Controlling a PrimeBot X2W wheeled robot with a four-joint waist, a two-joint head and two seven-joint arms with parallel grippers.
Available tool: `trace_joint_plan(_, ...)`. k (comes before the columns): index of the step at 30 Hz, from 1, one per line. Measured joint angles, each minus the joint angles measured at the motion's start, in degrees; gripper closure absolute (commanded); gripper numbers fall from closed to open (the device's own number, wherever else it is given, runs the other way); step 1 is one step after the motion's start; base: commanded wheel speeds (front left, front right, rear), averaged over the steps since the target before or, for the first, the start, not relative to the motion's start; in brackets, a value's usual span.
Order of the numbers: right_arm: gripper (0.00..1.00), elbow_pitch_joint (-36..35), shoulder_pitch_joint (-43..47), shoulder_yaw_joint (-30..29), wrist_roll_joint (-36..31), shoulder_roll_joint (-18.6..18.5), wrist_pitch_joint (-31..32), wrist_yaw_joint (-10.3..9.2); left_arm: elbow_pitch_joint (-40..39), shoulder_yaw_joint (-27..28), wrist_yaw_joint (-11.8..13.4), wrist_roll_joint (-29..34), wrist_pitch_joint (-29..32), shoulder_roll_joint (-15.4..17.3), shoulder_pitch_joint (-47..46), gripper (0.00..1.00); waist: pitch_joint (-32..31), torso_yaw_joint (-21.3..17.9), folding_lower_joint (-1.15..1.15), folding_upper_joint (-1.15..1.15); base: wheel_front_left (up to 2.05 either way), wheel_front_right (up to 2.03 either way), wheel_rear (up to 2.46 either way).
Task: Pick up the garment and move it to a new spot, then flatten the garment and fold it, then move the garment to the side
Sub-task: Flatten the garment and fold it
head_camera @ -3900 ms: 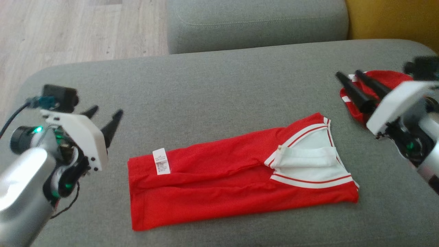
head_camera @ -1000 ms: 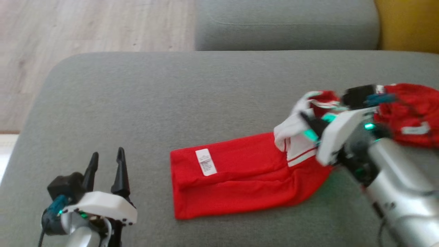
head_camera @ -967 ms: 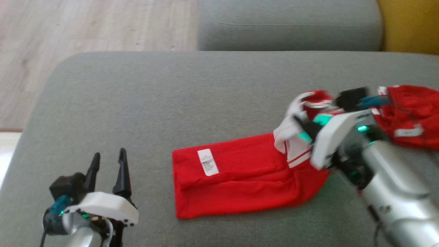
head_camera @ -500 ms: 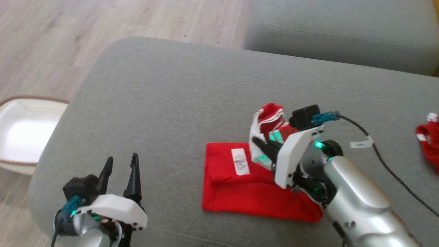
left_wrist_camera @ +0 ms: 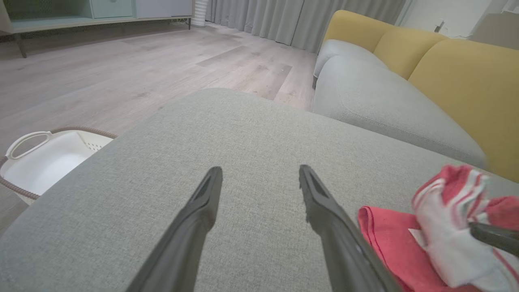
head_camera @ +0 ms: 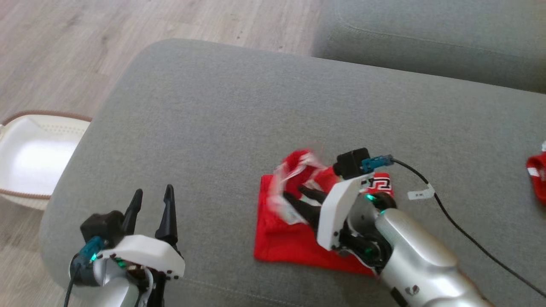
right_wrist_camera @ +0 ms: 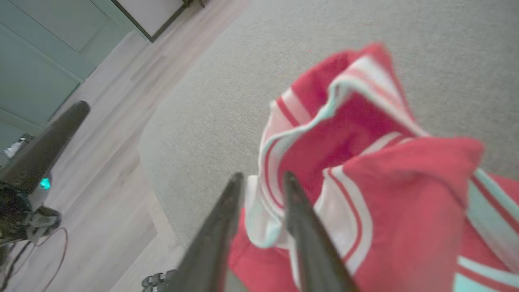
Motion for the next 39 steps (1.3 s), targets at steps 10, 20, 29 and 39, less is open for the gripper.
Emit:
trace_joint_plan(10, 0.0, -12.84, -0.27, 0.21, 11.77, -1.48, -9.82, 0.0, 0.2, 0.69, 0.03, -0.01, -0.43, 0.09, 0.02, 0.0, -0.6, -3.73, 0.0, 0.0, 0.0, 0.0, 0.0)
trace_joint_plan(20, 0.0, -13.61, -0.09, -12.47, 6.14, -14.81, -20.59, 0.0, -1.2, 2.42, 0.62, 0.02, -0.49, 0.16, 0.63, 0.0, -1.5, -8.66, 0.0, 0.0, 0.0, 0.0, 0.0)
trace_joint_plan(29, 0.02, -3.94, 4.78, -18.2, -3.89, -13.06, -21.45, 0.0, -2.42, 3.77, 0.52, 1.37, -0.49, 0.13, 1.96, 0.0, -1.08, -10.54, 0.0, 0.0, 0.0, 0.0, 0.0)
trace_joint_plan(39, 1.0, 5.6, 4.41, -10.22, -6.33, -3.8, -13.83, 0.0, -3.55, 3.9, -0.59, 3.57, -0.51, -1.54, 1.91, 0.0, -0.52, -7.42, 0.0, 0.0, 0.0, 0.0, 0.0)
